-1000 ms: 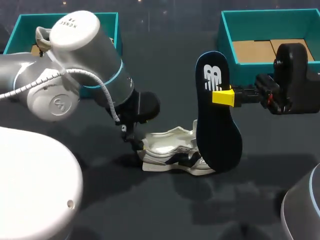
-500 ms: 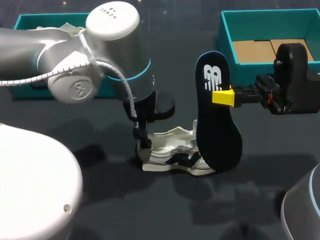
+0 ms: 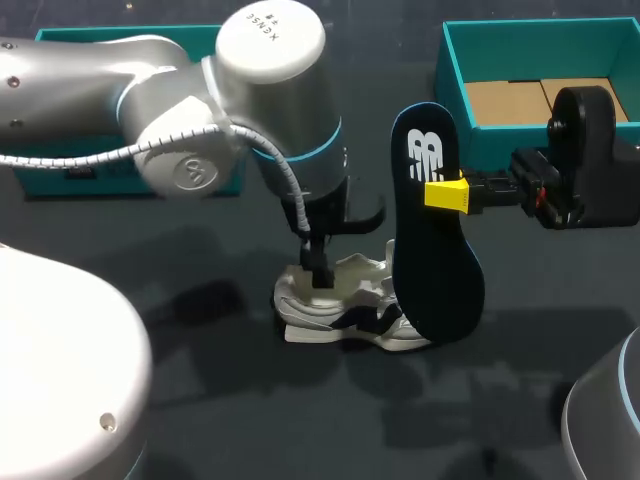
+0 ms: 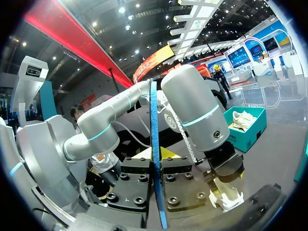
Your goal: Take the shoe out of the shoebox, open the shoe tongue, remove and reinsert the insole, then place the shoe into the shoebox
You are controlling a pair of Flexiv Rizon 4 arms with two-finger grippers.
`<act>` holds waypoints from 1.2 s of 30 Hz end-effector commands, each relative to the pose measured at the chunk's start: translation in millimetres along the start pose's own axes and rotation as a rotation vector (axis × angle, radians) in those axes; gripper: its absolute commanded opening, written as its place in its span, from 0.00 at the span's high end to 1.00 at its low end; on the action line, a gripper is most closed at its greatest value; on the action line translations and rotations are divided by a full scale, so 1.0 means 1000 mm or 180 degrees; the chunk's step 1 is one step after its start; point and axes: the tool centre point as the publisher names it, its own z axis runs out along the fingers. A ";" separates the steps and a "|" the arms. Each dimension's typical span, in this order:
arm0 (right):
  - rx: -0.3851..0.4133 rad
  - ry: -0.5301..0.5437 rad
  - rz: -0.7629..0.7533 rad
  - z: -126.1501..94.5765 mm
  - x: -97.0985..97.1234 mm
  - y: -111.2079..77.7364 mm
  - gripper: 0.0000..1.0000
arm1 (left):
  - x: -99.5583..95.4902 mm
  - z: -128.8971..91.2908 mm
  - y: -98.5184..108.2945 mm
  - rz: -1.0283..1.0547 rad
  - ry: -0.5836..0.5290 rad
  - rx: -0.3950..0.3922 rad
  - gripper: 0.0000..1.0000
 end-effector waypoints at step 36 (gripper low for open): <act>-0.0005 -0.0011 0.0002 0.001 0.001 -0.002 1.00 | -0.003 0.068 -0.025 0.0010 0.0347 -0.0231 1.00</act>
